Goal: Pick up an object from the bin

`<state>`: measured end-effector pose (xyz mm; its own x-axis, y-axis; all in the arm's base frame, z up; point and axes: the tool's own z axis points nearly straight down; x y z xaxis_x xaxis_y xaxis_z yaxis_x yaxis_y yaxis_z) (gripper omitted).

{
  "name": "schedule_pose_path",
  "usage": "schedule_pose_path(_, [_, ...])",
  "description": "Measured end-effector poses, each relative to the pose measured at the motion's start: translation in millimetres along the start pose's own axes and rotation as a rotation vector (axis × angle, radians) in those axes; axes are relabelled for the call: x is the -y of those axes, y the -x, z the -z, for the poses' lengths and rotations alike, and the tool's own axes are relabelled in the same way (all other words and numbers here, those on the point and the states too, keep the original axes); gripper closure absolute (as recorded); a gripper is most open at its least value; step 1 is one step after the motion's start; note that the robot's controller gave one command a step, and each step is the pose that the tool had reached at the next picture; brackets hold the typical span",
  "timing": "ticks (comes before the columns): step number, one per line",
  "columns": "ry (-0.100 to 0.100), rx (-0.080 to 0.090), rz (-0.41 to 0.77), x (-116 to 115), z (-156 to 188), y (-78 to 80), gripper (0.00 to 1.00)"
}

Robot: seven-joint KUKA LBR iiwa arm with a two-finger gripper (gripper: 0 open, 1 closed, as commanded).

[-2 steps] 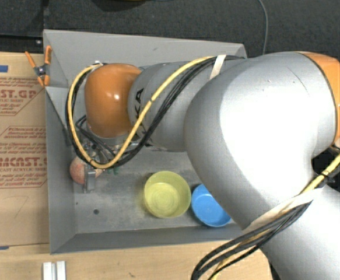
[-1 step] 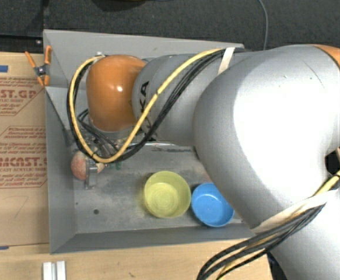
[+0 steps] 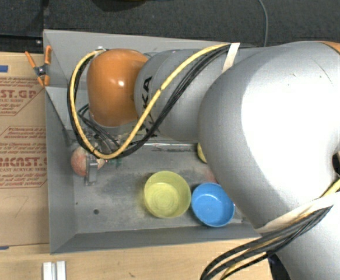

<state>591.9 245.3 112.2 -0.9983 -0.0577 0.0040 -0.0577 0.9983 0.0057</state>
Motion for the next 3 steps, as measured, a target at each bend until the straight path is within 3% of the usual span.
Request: schedule_pose_path(3, [-0.001,-0.004,0.000,0,42,-1.4,1.00])
